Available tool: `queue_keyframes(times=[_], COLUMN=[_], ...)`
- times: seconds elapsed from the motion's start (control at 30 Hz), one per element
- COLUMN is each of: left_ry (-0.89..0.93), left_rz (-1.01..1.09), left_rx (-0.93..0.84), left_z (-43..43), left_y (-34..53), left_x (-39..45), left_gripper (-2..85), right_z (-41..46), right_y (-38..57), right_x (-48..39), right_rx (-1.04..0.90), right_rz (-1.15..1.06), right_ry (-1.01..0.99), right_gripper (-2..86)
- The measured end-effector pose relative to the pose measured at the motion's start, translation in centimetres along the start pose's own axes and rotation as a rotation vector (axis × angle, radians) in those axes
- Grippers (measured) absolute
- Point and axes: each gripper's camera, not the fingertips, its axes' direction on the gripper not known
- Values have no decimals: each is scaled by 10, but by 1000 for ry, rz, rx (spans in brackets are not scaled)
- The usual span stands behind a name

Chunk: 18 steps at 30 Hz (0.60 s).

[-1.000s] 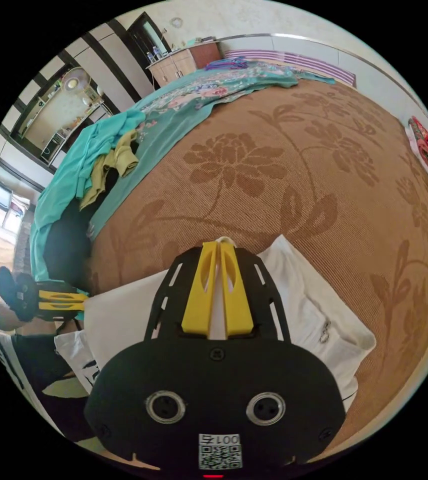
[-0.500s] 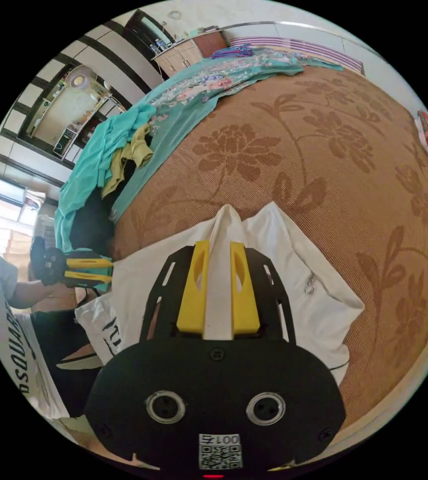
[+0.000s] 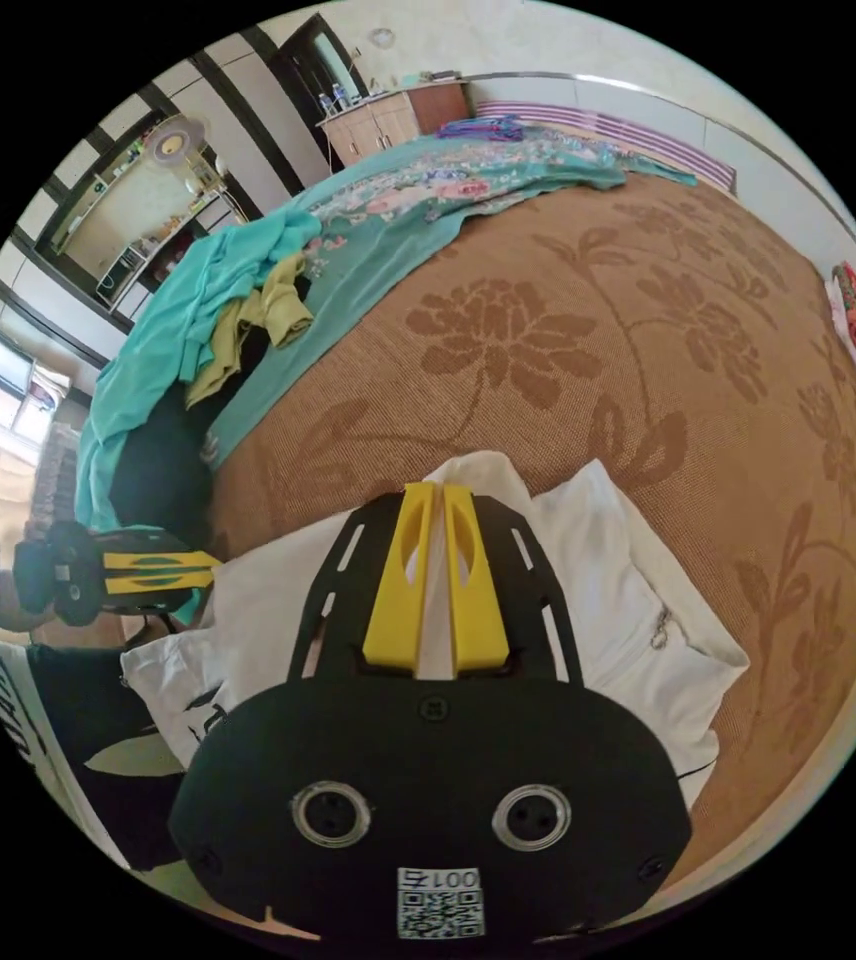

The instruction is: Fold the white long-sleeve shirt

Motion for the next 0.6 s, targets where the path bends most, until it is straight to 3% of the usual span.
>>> queue_keyframes(times=[0.13, 0.33, 0.5, 0.6], left_ry=[96, -43, -149, -123], left_rz=[-117, 77, 154, 127], left_rx=[-37, -2, -30, -56], left_z=[9, 5, 15, 23], left_y=[-3, 0, -3, -6], left_x=[-13, 20, 39, 39], left_gripper=[12, 72, 47, 26], right_z=[15, 48, 58, 61], right_y=[-10, -1, 13, 30], right_x=[7, -5, -16, -23], right_rx=[-25, -89, -82, -77], right_rz=[36, 53, 40, 1], right_ry=[-137, -85, -110, -137], right_gripper=[13, 13, 15, 19])
